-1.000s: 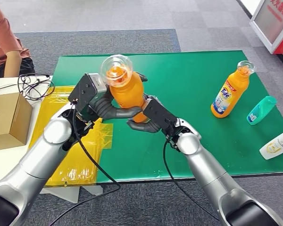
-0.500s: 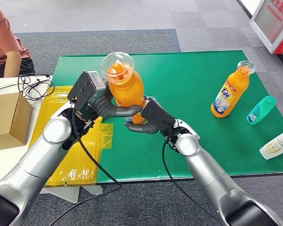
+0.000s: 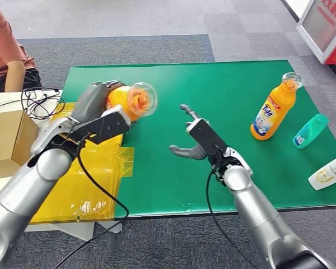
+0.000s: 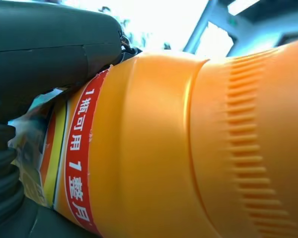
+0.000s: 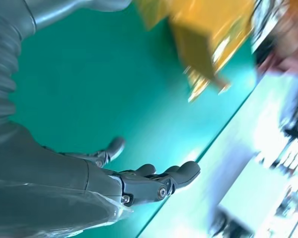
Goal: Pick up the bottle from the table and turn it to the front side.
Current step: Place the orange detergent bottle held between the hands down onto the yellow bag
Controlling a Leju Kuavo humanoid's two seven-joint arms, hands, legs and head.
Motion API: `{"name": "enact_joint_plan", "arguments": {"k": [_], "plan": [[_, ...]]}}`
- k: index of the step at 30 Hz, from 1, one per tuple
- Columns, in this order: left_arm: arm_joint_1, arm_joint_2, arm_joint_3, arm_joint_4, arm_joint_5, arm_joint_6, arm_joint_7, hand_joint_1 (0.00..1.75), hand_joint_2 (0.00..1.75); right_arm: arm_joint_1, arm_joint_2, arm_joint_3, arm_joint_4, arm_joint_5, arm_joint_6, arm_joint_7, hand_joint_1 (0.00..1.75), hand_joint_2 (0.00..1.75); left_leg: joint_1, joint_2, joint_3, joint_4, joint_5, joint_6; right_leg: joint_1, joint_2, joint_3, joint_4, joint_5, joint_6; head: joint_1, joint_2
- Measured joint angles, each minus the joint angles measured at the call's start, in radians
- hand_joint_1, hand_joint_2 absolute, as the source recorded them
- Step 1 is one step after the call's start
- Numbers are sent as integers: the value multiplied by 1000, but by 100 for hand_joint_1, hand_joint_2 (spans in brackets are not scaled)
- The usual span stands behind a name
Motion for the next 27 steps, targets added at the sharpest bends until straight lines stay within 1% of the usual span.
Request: {"name": "enact_joint_plan", "arguments": {"k": [2, 4, 7, 11, 16, 19, 21, 25, 27], "plan": [[19, 37, 19, -24, -134, 3, 19, 175, 175, 23, -11, -49, -22, 31, 4, 3, 0, 175, 0, 0, 0, 0, 0, 0, 0, 0, 0, 0, 0, 0, 0, 0], [39, 64, 38, -36, -226, 2, 29, 175, 175, 42, -15, -90, -48, 57, 13, 7, 0, 175, 0, 0, 0, 0, 0, 0, 0, 0, 0, 0, 0, 0, 0, 0], [65, 86, 54, -37, -303, 1, 39, 175, 175, 55, -16, -126, -79, 78, 25, 12, 0, 175, 0, 0, 0, 0, 0, 0, 0, 0, -1, 0, 0, 0, 0, 0], [83, 104, 61, -28, -350, -3, 42, 175, 175, 59, -16, -140, -108, 88, 36, 14, 0, 175, 0, 0, 0, 0, 0, 0, 0, 0, 0, 0, 0, 0, 0, 0], [93, 114, 61, -6, -360, -10, 42, 175, 175, 60, -16, -144, -123, 91, 38, 14, 0, 175, 0, 0, 0, 0, 0, 0, 0, 0, 0, 0, 0, 0, 0, 0], [107, 114, 61, 29, -366, -16, 39, 175, 175, 59, -15, -145, -134, 94, 42, 14, 0, 175, 0, 0, 0, 0, 0, 0, 0, 0, 0, 0, 0, 0, 0, 0], [128, 113, 61, 63, -382, -1, 37, 175, 175, 59, -15, -144, -146, 97, 46, 13, 0, 175, 0, 0, 0, 0, 0, 0, 0, 0, -1, 0, 0, 0, 0, 0], [173, 105, 71, 147, -425, 56, 35, 175, 175, 56, -13, -141, -168, 98, 54, 12, 0, 175, 0, 0, 0, 0, 0, 0, 0, 0, -1, 0, 0, 0, 0, 0], [193, 97, 79, 188, -430, 64, 29, 175, 175, 54, -12, -137, -177, 97, 55, 12, 0, 175, 0, 0, 0, 0, 0, 0, 0, 0, -1, 0, 0, 0, 0, 0]]}}
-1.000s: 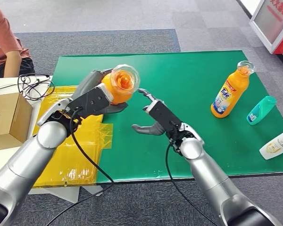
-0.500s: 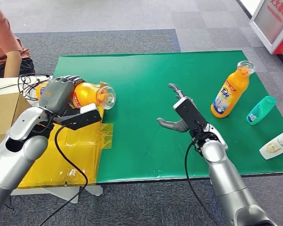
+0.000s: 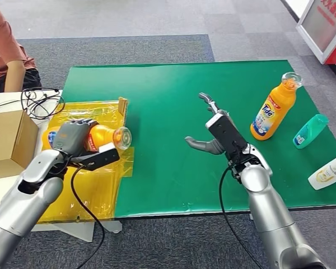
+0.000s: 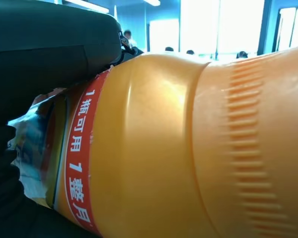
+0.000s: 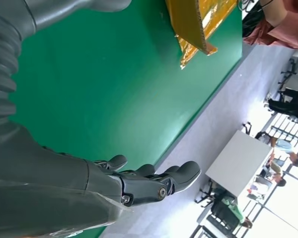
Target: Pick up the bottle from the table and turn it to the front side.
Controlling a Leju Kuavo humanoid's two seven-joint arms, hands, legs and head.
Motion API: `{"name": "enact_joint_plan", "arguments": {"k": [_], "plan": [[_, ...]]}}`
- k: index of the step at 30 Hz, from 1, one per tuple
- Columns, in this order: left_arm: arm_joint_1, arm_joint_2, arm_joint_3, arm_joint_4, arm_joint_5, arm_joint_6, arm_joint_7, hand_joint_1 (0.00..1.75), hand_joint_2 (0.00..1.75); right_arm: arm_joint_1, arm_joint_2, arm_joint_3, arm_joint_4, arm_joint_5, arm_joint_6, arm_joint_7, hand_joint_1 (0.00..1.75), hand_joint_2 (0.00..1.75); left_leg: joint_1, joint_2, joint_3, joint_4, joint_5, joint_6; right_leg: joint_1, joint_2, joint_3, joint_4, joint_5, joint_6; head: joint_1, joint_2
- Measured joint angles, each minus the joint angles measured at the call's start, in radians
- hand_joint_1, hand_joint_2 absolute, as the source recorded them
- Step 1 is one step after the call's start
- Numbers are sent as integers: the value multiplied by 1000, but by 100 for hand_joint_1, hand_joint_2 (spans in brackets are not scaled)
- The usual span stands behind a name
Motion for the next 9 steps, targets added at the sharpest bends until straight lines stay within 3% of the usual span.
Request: {"name": "enact_joint_plan", "arguments": {"k": [9], "plan": [[36, -32, 38, 126, 53, -38, -29, 175, 175, -15, 6, 7, -5, -4, 3, -3, 0, 175, 0, 0, 0, 0, 0, 0, 0, 0, 0, 0, 0, 0, 0, 0]]}}
